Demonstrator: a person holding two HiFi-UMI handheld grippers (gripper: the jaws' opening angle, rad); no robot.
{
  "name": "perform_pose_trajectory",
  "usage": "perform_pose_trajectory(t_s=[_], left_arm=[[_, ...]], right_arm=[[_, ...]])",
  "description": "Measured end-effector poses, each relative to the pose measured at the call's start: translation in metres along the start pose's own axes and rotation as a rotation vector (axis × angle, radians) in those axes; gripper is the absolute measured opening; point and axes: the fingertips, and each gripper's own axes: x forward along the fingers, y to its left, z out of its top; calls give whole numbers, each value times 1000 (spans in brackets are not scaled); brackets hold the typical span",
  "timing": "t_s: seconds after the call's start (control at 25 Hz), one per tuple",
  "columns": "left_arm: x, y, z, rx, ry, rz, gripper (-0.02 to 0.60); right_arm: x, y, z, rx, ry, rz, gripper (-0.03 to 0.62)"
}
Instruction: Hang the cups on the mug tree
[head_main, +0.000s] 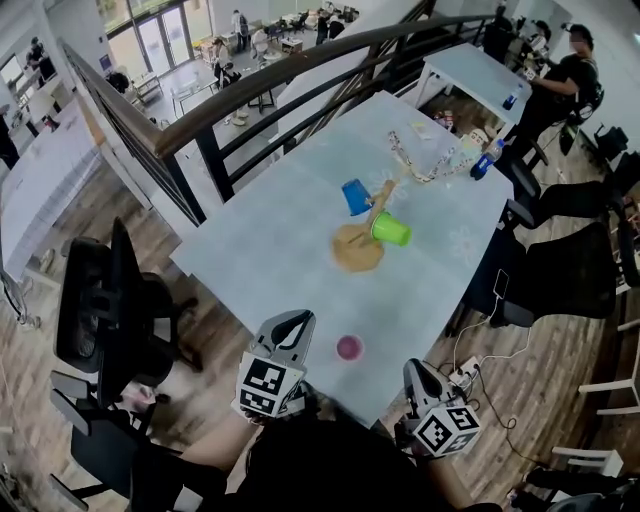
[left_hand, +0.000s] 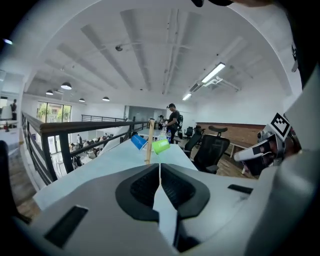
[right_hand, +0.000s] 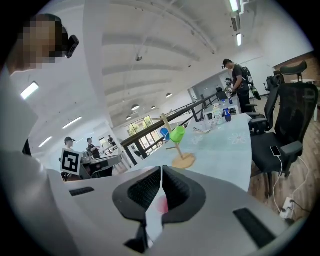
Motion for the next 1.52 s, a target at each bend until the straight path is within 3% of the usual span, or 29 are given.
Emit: perform_pose_trajectory(t_s=[0.28, 0.88, 1.4, 1.52], left_arm=[[-10, 5, -16, -65, 21, -29, 28], [-30, 2, -25, -186, -13, -100, 28], [-32, -10, -22, -139, -36, -84, 23], [-27, -18, -26, -137, -20, -112, 25]], right_arm=[[6, 18, -6, 17, -5, -12, 35], [13, 47, -3, -91, 9, -20, 35], [7, 41, -7, -80, 2, -11, 35], [6, 37, -7, -65, -4, -11, 35]])
